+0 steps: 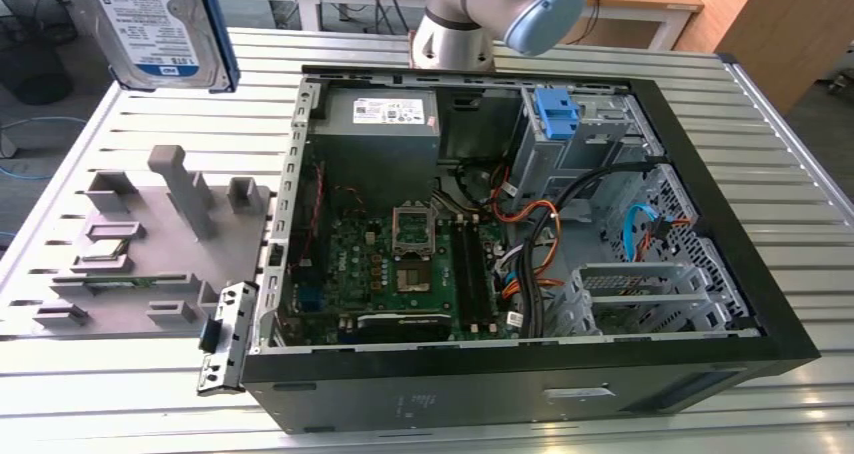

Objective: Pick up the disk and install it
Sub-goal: 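Pick up the disk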

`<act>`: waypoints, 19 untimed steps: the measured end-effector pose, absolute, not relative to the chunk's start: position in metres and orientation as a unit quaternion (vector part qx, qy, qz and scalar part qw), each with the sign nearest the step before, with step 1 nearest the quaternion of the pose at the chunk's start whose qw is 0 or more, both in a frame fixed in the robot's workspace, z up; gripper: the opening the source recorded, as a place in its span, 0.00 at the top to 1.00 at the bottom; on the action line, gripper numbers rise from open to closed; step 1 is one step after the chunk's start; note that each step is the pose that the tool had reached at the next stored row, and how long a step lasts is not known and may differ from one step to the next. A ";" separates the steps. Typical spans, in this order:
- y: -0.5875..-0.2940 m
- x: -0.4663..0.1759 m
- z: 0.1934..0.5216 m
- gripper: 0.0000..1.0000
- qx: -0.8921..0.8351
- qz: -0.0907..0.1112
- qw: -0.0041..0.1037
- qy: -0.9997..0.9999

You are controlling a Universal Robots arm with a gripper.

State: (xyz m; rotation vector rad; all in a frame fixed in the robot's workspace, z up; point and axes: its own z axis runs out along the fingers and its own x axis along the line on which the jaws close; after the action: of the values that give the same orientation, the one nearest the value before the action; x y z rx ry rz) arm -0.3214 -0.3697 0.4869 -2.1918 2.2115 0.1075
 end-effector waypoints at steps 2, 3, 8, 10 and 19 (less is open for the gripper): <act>-0.370 -0.317 0.487 0.65 -0.703 0.035 0.013 0.710; -0.370 -0.315 0.487 0.65 -0.703 0.035 0.013 0.710; -0.370 -0.305 0.487 0.65 -0.703 0.035 0.013 0.710; -0.370 -0.301 0.487 0.65 -0.703 0.035 0.013 0.710; -0.370 -0.281 0.487 0.65 -0.703 0.034 0.013 0.710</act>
State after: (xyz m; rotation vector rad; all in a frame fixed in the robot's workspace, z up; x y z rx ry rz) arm -0.2814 -0.3697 0.4869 -2.1897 2.2135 0.1075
